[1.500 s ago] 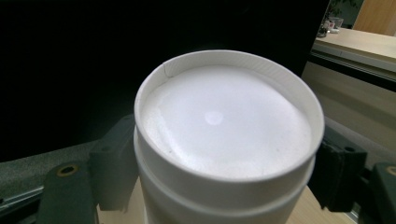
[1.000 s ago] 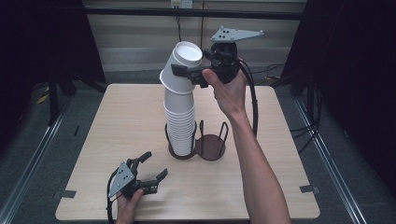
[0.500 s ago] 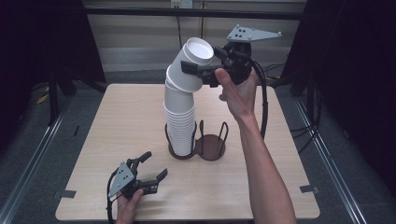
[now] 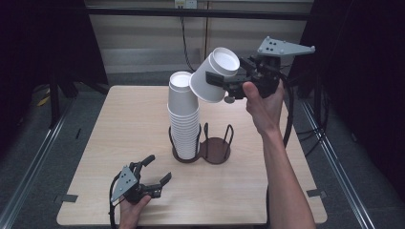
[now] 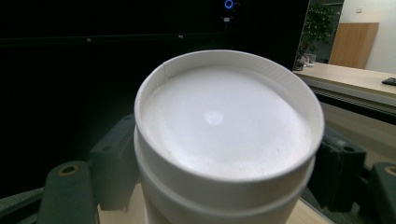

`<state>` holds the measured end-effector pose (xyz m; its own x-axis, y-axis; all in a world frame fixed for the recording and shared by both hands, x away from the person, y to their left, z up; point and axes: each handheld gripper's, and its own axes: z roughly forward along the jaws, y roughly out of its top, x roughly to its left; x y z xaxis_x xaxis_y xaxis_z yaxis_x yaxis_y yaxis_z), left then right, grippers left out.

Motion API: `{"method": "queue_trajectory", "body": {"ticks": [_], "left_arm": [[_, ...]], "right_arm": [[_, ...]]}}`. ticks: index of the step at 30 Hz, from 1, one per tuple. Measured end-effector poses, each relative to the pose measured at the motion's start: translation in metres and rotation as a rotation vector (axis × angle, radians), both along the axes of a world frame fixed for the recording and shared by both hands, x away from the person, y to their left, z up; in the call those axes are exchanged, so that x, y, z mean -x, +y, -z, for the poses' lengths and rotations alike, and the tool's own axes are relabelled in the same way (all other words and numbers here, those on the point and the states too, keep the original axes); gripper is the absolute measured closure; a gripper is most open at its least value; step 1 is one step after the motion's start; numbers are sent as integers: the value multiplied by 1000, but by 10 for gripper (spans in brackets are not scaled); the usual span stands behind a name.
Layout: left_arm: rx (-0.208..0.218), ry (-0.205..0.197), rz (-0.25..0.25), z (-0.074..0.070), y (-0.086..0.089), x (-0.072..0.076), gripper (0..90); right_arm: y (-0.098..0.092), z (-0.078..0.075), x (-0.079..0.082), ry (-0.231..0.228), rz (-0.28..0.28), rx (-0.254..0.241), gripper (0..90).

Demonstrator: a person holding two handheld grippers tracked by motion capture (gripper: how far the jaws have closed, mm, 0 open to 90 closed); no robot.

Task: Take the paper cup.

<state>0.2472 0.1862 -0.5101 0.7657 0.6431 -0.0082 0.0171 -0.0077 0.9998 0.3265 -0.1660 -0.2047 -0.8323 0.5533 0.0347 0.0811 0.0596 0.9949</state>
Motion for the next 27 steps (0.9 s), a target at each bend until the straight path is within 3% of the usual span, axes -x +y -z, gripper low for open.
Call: {"method": "queue_trajectory", "body": {"ticks": [7, 11, 13, 16, 17, 19, 21, 27], "left_arm": [[-52, 3, 35, -2, -4, -2, 156], [-66, 25, 68, -4, -6, -3, 157], [-43, 43, 86, -8, -7, -4, 157], [-37, 30, 105, -17, -7, -5, 158], [-23, 40, 138, -24, -9, -6, 161], [-25, 34, 142, -27, -10, -6, 162], [-46, 30, 178, -38, -15, -7, 163], [-55, 39, 202, -44, -20, -8, 163]], "right_arm": [[-14, 12, 6, 17, 12, 3, 226], [-23, 25, 12, 29, 12, 0, 226], [-25, 30, 15, 34, 13, 6, 226], [-25, 34, 17, 40, 11, 15, 226], [-25, 40, 20, 44, 5, 21, 227], [-24, 47, 22, 53, -1, 32, 227], [-21, 55, 24, 66, -6, 45, 227], [-14, 78, 26, 95, -30, 70, 227]]}}
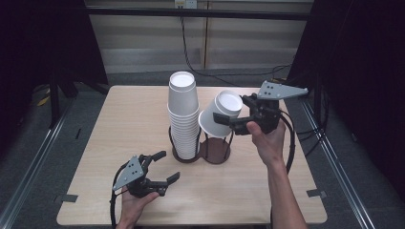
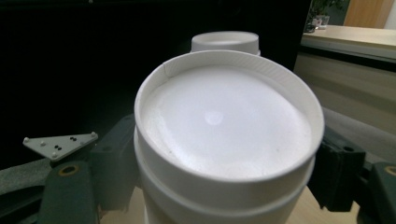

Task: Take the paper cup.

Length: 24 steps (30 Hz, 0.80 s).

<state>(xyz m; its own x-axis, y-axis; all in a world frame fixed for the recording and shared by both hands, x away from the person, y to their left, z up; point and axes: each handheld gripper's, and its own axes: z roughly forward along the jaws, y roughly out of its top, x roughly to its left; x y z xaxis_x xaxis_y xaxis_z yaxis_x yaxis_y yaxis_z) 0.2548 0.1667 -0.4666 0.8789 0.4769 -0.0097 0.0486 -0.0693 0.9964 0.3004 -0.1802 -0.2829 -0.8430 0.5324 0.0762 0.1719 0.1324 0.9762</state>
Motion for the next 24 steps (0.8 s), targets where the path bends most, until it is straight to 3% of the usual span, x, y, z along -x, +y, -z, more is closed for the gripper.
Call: {"method": "queue_trajectory", "body": {"ticks": [8, 15, 16, 21, 24], "left_arm": [[-24, 5, 28, -2, -4, -1, 163], [-8, 7, 61, -4, -7, 0, 161], [-5, 5, 67, -5, -9, 0, 161], [-29, -1, 88, -6, -13, 0, 158], [-22, -9, 104, -8, -16, -1, 156]], "right_arm": [[8, 22, 6, 29, -32, -7, 227], [14, 43, 12, 57, -51, 0, 226], [15, 52, 12, 70, -54, 1, 227], [19, 67, 14, 91, -67, 3, 227], [21, 74, 17, 96, -74, -7, 227]]}}
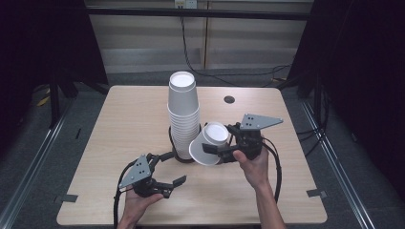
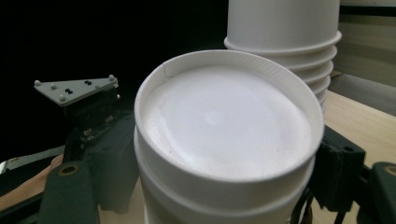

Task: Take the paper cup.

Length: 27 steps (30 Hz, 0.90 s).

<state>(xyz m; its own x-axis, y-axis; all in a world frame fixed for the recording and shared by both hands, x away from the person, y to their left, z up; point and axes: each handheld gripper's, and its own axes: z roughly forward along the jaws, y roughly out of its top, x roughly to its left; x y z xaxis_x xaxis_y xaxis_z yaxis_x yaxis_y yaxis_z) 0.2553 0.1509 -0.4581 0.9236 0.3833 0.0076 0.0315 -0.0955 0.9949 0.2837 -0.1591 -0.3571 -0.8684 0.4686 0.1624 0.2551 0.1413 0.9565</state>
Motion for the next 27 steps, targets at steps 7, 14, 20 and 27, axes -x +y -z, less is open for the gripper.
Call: {"method": "queue_trajectory", "body": {"ticks": [7, 14, 20, 27], "left_arm": [[-4, 4, 36, -1, -2, 0, 156], [2, 5, 66, -3, -4, -2, 155], [-2, 17, 95, -2, -7, -5, 153], [-16, 25, 119, 1, -12, -6, 154]], "right_arm": [[3, 16, 4, 22, -10, 9, 228], [11, 33, 8, 47, -45, 7, 228], [18, 41, 11, 57, -77, 0, 228], [24, 47, 12, 77, -97, 6, 228]]}}
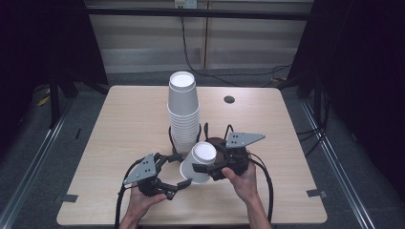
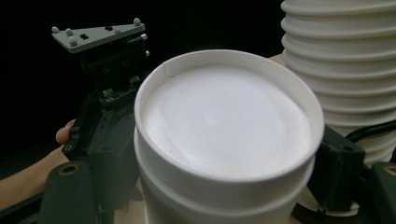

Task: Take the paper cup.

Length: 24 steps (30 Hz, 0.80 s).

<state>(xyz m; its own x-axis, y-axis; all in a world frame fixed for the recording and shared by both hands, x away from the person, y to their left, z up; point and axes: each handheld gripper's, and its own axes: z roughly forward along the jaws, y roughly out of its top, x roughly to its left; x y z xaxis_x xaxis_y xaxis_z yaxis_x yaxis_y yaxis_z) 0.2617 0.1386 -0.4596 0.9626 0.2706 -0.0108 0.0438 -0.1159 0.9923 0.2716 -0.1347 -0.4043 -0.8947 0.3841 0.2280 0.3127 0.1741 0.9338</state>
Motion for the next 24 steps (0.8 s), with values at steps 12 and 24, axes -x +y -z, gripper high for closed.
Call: {"method": "queue_trajectory", "body": {"ticks": [12, 24], "left_arm": [[-9, 31, 35, 5, -14, -4, 106], [-26, 47, 58, 8, -20, -8, 126]], "right_arm": [[12, 6, 0, 13, -33, 5, 230], [19, 13, -1, 14, -60, -7, 229]]}}
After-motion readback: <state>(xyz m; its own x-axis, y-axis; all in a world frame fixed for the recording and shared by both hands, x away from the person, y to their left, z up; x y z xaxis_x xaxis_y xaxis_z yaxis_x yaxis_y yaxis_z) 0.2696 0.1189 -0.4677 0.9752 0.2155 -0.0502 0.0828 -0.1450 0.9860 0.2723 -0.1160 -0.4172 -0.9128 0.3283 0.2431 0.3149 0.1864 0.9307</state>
